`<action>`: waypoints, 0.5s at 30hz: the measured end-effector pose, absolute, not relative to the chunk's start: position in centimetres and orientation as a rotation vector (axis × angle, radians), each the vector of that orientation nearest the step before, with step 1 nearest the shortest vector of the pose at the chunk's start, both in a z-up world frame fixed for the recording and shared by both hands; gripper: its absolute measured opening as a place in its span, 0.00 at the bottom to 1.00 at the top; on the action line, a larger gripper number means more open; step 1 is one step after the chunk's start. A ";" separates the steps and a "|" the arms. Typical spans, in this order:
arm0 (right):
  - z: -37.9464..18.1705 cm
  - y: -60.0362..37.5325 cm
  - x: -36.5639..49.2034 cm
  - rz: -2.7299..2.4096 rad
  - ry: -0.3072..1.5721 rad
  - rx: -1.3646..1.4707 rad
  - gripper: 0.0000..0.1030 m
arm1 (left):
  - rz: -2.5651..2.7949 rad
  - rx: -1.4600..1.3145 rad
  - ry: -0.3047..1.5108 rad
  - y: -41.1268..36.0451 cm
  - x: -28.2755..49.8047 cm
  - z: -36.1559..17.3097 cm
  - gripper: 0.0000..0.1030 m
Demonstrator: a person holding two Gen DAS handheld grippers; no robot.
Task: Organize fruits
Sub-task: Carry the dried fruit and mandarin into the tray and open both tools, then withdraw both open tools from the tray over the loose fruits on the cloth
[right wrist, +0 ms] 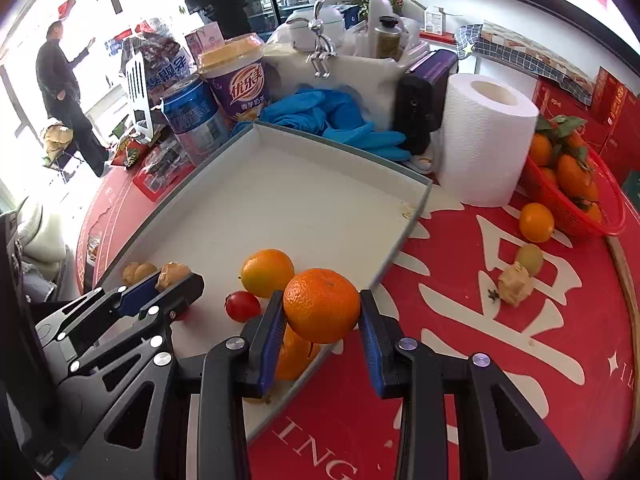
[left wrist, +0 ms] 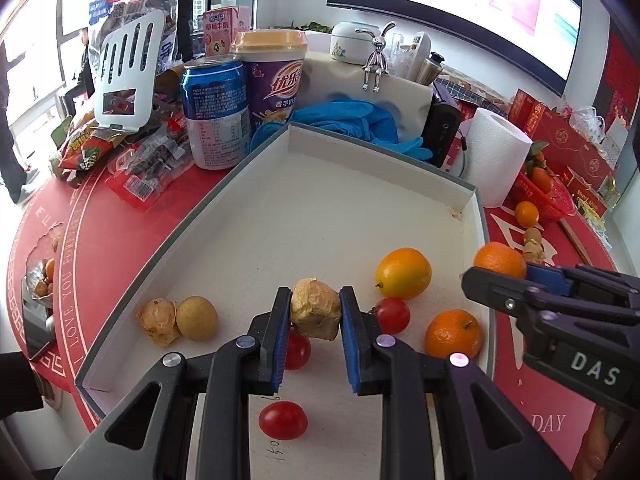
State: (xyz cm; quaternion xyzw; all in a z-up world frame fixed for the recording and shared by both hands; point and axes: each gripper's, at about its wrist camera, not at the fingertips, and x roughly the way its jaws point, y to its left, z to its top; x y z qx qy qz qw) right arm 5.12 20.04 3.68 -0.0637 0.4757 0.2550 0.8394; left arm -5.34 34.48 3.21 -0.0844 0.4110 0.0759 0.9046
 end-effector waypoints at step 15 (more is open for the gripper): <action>4.1 22.3 6.5 0.573 0.976 -0.164 0.55 | 0.176 -0.168 0.820 34.4 -5.9 3.4 0.78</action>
